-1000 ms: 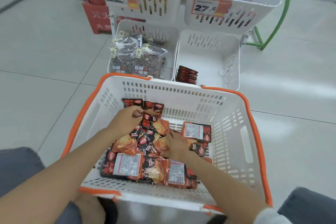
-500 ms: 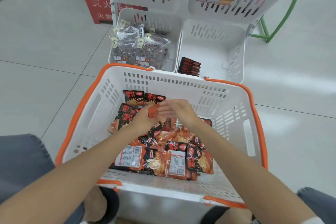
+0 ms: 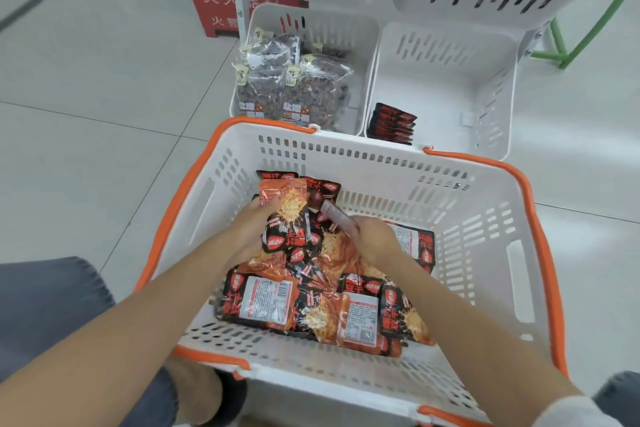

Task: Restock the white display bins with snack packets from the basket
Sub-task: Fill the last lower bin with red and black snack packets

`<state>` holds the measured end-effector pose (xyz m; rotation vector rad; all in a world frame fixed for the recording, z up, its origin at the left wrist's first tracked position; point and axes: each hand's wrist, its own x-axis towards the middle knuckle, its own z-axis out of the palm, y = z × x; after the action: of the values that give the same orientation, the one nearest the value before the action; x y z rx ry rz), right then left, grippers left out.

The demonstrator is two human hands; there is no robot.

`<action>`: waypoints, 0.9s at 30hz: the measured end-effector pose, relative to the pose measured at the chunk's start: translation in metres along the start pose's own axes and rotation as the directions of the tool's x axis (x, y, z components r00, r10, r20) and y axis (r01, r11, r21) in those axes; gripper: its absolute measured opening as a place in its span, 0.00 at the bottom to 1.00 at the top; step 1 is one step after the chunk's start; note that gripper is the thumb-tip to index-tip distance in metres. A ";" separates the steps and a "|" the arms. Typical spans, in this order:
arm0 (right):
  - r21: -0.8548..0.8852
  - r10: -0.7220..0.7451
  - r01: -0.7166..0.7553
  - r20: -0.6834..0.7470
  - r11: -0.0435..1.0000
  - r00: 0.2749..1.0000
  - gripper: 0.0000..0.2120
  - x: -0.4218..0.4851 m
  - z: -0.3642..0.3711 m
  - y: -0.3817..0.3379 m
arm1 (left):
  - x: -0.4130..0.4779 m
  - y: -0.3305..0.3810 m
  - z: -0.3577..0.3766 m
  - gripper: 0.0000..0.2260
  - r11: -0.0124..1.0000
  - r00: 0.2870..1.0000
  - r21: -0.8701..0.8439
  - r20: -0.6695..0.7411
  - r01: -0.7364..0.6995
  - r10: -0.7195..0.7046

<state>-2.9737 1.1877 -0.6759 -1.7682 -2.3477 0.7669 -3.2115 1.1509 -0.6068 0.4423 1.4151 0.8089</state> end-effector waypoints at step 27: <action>0.708 0.158 -0.061 -0.073 0.704 0.985 0.22 -0.033 -0.125 -0.047 | -0.033 0.057 0.010 0.22 0.852 0.971 0.486 0.218 -0.194 0.096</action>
<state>-2.9576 1.1893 -0.5389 -1.5303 -1.5296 1.3026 -3.2137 1.1670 -0.5418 1.0168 1.4202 0.4874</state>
